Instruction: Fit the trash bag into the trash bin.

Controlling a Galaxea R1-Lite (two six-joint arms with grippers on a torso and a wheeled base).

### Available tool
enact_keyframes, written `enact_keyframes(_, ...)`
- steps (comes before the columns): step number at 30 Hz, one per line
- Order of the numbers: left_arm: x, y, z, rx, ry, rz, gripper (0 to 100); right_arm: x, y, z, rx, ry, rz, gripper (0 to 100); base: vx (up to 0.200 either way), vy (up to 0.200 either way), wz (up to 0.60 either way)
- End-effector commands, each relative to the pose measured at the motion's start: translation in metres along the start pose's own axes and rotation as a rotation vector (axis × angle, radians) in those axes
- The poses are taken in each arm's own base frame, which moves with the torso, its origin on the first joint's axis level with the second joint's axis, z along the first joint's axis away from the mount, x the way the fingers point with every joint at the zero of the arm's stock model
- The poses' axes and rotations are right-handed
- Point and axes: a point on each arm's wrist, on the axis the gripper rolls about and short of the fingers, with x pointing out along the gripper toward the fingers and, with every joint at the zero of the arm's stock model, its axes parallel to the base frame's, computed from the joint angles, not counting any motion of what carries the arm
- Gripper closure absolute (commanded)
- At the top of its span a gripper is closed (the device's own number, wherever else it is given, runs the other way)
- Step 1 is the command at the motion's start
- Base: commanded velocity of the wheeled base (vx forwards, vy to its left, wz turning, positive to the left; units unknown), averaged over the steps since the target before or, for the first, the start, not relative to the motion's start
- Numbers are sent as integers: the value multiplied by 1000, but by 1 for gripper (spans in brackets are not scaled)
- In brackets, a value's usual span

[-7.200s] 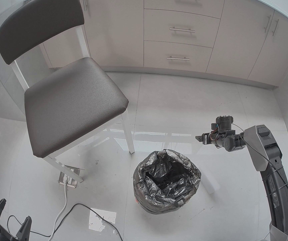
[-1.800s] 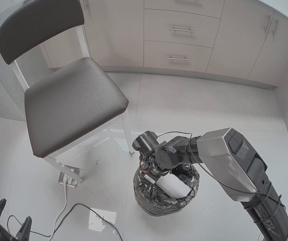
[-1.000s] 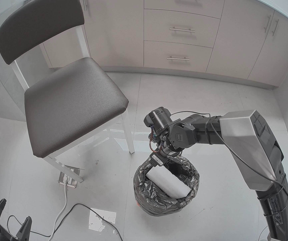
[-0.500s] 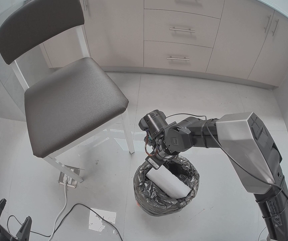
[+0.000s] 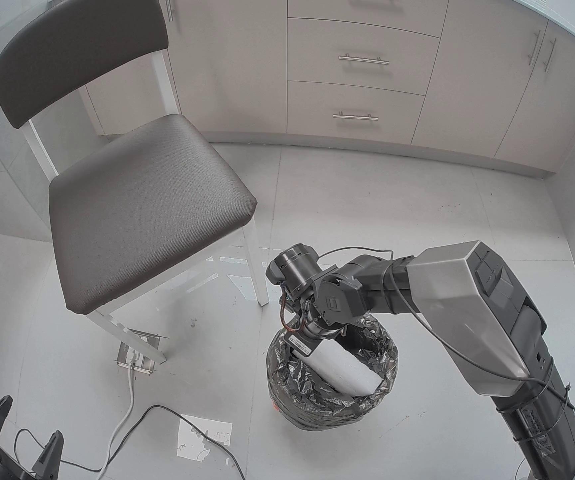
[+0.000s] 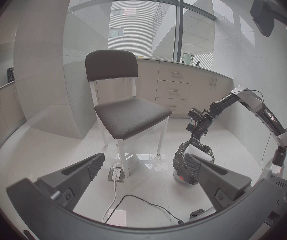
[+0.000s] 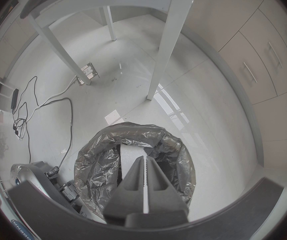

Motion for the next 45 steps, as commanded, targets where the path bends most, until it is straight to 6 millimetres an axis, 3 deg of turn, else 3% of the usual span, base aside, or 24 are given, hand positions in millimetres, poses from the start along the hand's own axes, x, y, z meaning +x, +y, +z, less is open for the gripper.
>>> enact_keyframes(1,1,0,-5,-1,18,1,0,10,3,-5,-4,22,5,100,0,0,0)
enact_keyframes(9,1,0,-5,-1,18,1,0,25,6,-12,-4,51,8,100,0,0,0)
enact_keyframes(20,1,0,-5,-1,18,1,0,61,8,-25,25,48,-6,100,0,0,0)
enact_keyframes(37,1,0,-5,-1,18,1,0,12,-10,-5,47,17,-49,100,0,0,0)
enact_keyframes(45,1,0,-5,-1,18,1,0,11,-11,-5,47,17,-53,100,0,0,0)
